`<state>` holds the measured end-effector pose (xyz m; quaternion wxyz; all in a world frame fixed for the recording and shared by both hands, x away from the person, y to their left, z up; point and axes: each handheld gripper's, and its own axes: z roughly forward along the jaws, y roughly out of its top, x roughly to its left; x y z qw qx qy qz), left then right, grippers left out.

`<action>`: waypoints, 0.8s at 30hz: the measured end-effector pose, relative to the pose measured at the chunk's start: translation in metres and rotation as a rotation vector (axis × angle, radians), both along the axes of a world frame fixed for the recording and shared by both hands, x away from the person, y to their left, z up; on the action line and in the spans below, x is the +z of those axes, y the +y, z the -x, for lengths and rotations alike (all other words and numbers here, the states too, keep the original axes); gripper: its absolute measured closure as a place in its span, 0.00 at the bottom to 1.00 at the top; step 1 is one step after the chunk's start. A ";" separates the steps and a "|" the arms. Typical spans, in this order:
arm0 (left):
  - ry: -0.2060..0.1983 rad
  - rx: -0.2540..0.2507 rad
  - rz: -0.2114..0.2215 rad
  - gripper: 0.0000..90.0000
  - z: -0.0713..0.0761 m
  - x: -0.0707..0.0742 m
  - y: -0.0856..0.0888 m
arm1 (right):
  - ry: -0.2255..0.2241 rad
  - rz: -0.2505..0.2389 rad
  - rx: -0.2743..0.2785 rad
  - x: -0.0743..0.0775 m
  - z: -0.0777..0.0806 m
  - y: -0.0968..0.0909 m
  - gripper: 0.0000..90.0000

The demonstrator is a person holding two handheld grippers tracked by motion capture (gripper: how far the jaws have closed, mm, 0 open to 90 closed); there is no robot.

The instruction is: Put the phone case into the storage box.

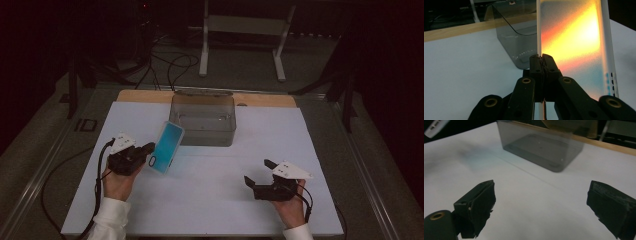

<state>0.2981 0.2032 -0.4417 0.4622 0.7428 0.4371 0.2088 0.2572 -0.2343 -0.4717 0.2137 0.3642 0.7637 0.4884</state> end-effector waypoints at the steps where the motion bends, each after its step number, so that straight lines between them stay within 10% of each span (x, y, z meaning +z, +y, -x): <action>1: 0.001 0.001 0.003 0.99 0.000 -0.001 0.000 | -0.002 0.005 0.004 0.001 -0.002 0.004 0.09; 24: -0.008 -0.001 0.029 0.99 0.005 0.001 -0.004 | 0.020 -0.065 0.135 0.028 -0.028 0.076 0.09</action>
